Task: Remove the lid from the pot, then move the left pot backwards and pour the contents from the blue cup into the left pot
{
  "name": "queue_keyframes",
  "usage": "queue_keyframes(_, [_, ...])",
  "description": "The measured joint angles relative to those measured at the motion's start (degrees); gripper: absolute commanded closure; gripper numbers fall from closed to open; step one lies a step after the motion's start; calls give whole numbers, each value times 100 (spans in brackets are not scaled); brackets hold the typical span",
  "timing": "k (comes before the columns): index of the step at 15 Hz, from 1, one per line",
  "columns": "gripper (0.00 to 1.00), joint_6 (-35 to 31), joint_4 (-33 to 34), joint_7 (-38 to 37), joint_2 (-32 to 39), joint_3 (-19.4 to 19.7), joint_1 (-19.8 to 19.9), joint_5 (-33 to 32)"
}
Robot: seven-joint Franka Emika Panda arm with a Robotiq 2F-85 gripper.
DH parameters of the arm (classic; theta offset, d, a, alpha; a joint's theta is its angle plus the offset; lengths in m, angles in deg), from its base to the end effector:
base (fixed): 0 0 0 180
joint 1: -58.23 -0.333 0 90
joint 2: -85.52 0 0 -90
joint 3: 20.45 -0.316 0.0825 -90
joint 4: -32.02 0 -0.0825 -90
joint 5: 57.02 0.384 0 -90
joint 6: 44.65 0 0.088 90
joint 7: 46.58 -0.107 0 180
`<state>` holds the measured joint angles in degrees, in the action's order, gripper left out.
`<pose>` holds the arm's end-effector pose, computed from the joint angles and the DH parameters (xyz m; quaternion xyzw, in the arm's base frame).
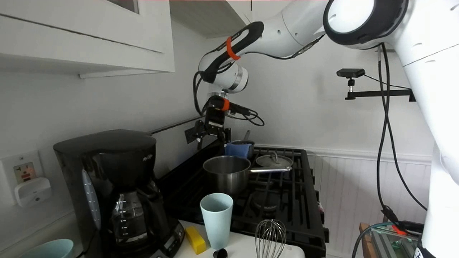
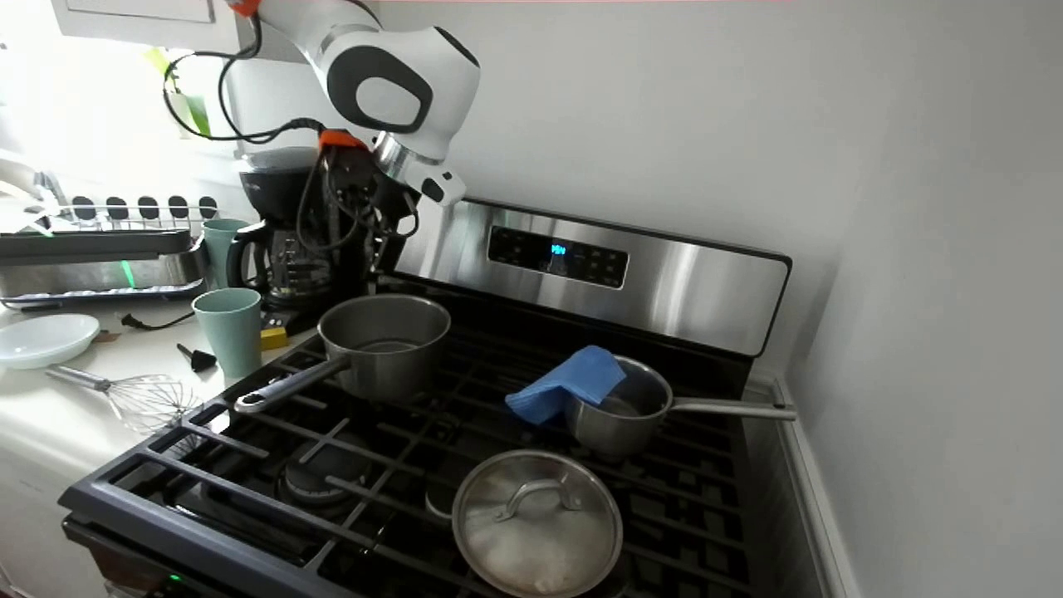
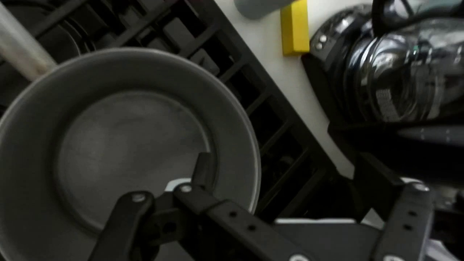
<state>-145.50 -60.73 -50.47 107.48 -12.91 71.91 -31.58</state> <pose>0.6144 -0.1881 0.3925 -0.9362 0.2753 0.0862 0.2007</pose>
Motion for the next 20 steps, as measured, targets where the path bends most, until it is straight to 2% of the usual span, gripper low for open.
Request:
queue_keyframes(5, [0,1165,-830,693,-818,6,9,-116])
queue_keyframes(9, [0,1285,-1502,1218,-1143,-3,-95,-282])
queue_keyframes(12, [0,920,-1976,1608,-1215,-37,-216,-290])
queue_keyframes(20, [2,-783,-2741,2573,-1212,-383,-502,120])
